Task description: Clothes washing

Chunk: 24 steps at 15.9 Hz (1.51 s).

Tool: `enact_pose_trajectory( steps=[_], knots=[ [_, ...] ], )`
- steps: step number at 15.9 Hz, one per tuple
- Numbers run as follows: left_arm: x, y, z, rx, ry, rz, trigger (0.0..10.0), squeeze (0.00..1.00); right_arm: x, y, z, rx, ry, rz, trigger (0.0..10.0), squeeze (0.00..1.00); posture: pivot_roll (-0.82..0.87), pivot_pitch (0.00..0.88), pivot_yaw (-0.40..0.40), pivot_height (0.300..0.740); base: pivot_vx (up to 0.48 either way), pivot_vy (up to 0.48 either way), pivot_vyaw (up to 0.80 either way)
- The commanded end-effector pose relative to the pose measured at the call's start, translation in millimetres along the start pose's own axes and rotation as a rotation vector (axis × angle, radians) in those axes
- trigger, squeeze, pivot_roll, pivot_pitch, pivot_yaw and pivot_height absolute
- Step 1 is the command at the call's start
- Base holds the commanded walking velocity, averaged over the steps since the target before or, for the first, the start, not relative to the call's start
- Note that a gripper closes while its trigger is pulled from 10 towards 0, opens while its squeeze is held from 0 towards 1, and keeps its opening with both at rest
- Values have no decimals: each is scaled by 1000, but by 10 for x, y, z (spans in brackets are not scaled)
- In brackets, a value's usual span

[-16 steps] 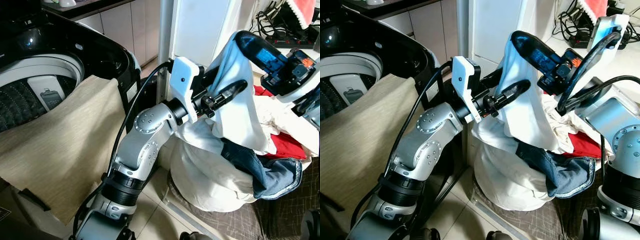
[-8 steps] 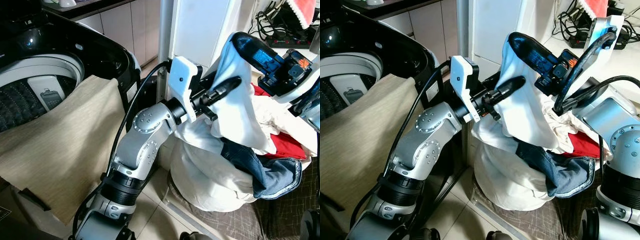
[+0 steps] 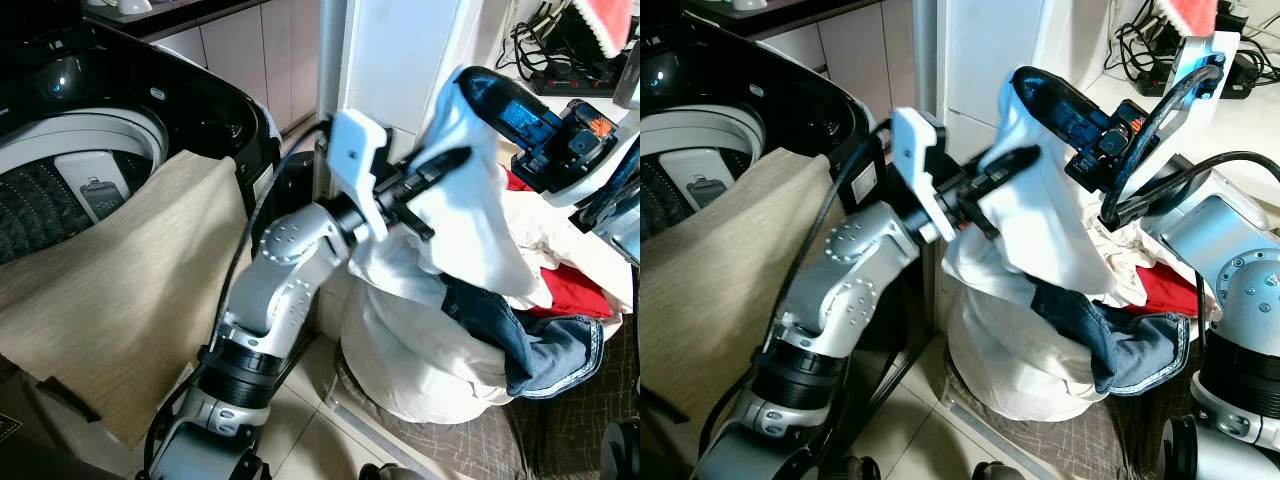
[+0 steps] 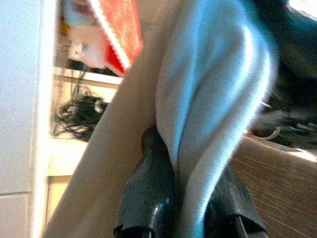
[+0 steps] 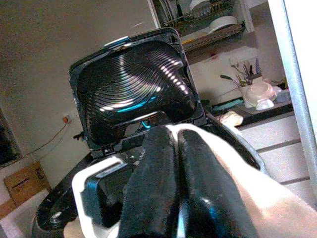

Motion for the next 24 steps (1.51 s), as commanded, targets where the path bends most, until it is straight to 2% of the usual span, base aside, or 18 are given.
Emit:
enact_pose_trajectory(
  steps=[1,2,3,4,5,6,7,8,9,10,11,13,14,16,17,18,20,24],
  knots=[
    [190,162,-8,-49,78,29,0,0,133,27,2,1,62,-30,10000,1000,-120,39,-9,740,0,0,0],
    [368,245,-50,-45,120,69,0,0,106,14,-9,17,23,-57,10000,1000,-120,39,-9,740,0,0,0],
    [502,334,-90,-41,133,110,0,0,84,-13,-31,41,0,-67,10000,475,-117,37,-9,740,0,0,0],
    [724,497,-153,-22,166,217,0,0,86,-36,-62,59,-7,-81,10000,0,-115,38,-8,740,0,0,0],
    [1083,844,-266,14,251,399,0,0,61,-93,-102,102,-47,-110,10000,0,-115,37,1,740,0,0,0],
    [1227,1026,-323,27,292,475,0,0,43,-117,-119,123,-72,-122,10000,0,-115,37,1,740,0,0,0],
    [1493,1437,-457,75,391,679,0,0,6,-155,-148,153,-119,-143,10000,0,-110,35,3,740,0,0,0],
    [1601,1645,-531,109,443,801,0,0,-11,-176,-161,161,-138,-151,10000,0,-107,34,3,740,0,0,0],
    [1784,2089,-696,176,579,1049,0,0,-38,-215,-182,163,-160,-156,10000,0,-95,30,0,740,0,0,0],
    [1886,2337,-809,200,681,1157,0,0,-51,-250,-182,167,-165,-160,10000,0,-91,30,-1,740,0,0,0],
    [1977,2373,-873,245,730,1178,0,0,-52,-290,-161,177,-161,-164,10000,0,-90,30,-1,740,0,0,0],
    [2162,2213,-994,372,813,1127,0,0,-31,-367,-106,196,-139,-161,10000,0,-93,31,-1,740,0,0,0],
    [2410,1762,-1259,562,981,888,10000,0,-6,-472,-46,223,-111,-149,10000,0,-87,26,-4,740,0,0,0],
    [2471,1075,-1530,764,997,654,10000,0,2,-562,0,238,-100,-139,10000,0,-94,23,0,740,0,0,0],
    [2463,900,-1607,799,1007,595,10000,0,5,-583,8,245,-102,-142,10000,0,-101,21,7,740,0,0,0],
    [2449,743,-1678,829,1022,534,10000,1000,14,-602,11,252,-102,-145,10000,0,-107,21,13,740,0,0,0],
    [2430,676,-1677,836,1009,463,10000,1000,45,-614,7,256,-91,-142,10000,0,-109,24,14,740,0,0,0],
    [2437,688,-1713,890,1002,479,10000,1000,88,-790,-74,375,-60,-147,10000,0,-107,29,10,740,0,0,0]
  ],
)
Point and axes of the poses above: a point about 5 cm out from each wrist's last joint towards the gripper, its own z axis pointing out of the wrist towards the gripper, its own y axis along the axis of the wrist's last joint, x = y × z, the point moved 1 cm from there along z, pointing out of the wrist towards the gripper, and after that the axes turned 9 degrees about z, right-handed, at the moved point
